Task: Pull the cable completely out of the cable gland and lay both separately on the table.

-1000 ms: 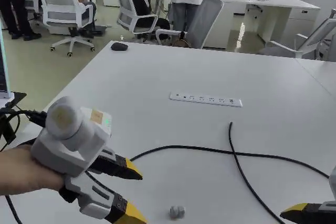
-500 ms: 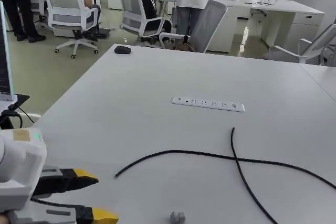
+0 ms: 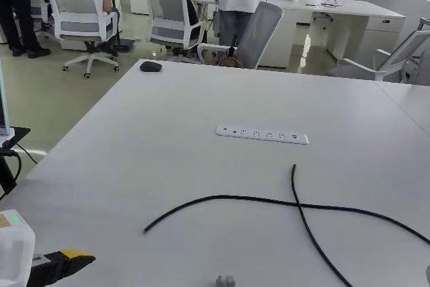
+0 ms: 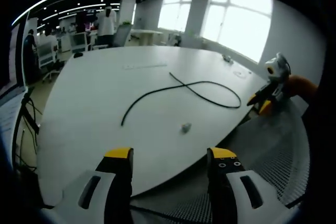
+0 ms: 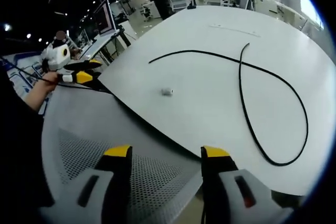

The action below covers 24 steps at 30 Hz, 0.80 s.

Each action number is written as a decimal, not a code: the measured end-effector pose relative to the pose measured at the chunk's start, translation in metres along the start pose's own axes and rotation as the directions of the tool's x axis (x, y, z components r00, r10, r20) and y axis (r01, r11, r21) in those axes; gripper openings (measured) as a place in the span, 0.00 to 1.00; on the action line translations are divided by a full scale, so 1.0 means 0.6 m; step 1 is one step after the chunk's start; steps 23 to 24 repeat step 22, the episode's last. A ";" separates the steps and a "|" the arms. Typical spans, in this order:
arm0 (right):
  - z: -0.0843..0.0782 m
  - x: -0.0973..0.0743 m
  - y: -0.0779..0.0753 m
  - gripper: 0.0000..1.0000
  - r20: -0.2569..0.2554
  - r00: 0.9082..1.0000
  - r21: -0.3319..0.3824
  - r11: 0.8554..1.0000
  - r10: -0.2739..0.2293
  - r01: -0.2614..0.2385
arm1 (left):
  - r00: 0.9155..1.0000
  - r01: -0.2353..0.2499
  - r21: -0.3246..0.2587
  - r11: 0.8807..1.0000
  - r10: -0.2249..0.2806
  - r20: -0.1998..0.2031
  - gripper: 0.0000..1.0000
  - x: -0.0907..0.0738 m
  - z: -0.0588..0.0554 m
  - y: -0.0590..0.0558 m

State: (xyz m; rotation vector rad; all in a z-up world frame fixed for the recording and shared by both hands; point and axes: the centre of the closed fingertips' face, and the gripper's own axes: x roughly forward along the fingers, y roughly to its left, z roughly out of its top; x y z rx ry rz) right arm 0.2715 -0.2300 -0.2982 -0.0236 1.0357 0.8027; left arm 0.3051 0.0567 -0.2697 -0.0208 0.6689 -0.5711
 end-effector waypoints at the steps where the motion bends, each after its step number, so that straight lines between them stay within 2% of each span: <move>1: 0.001 0.001 -0.002 0.55 0.001 1.000 0.006 1.000 -0.006 0.006 | 1.000 0.006 -0.005 1.000 -0.006 0.003 0.58 -0.001 0.000 0.000; 5: 0.001 0.009 0.001 0.55 -0.013 1.000 0.002 1.000 -0.010 0.010 | 1.000 0.013 -0.013 1.000 -0.012 0.015 0.58 -0.004 0.005 0.001; 6: 0.000 0.011 0.004 0.55 -0.019 1.000 -0.004 1.000 -0.008 0.008 | 0.999 0.043 -0.028 0.999 -0.042 0.022 0.56 -0.005 0.008 -0.007; 8: -0.002 0.017 0.010 0.55 -0.029 1.000 -0.009 1.000 -0.002 0.002 | 0.998 0.043 -0.037 0.998 -0.041 0.047 0.56 -0.004 0.014 -0.006; 10: -0.001 0.021 0.017 0.55 -0.026 1.000 -0.006 1.000 0.006 -0.006 | 0.999 0.030 -0.032 0.999 -0.029 0.034 0.57 -0.003 0.010 -0.002; 13: -0.008 0.025 0.025 0.56 -0.048 0.999 -0.021 1.000 0.018 -0.019 | 0.999 0.043 -0.026 0.999 -0.042 0.029 0.56 -0.001 0.010 -0.006; 20: -0.012 0.024 0.022 0.56 -0.064 0.998 -0.031 0.999 0.014 -0.016 | 1.000 0.025 0.010 1.000 -0.025 0.006 0.55 0.002 0.005 -0.007; 22: -0.012 0.023 0.021 0.57 -0.065 0.998 -0.033 0.999 0.015 -0.017 | 1.000 0.010 0.025 1.000 -0.011 0.012 0.51 0.000 0.006 -0.004; 24: -0.012 0.023 0.021 0.57 -0.065 0.998 -0.033 0.999 0.015 -0.017 | 1.000 0.010 0.025 1.000 -0.011 0.012 0.51 0.000 0.006 -0.004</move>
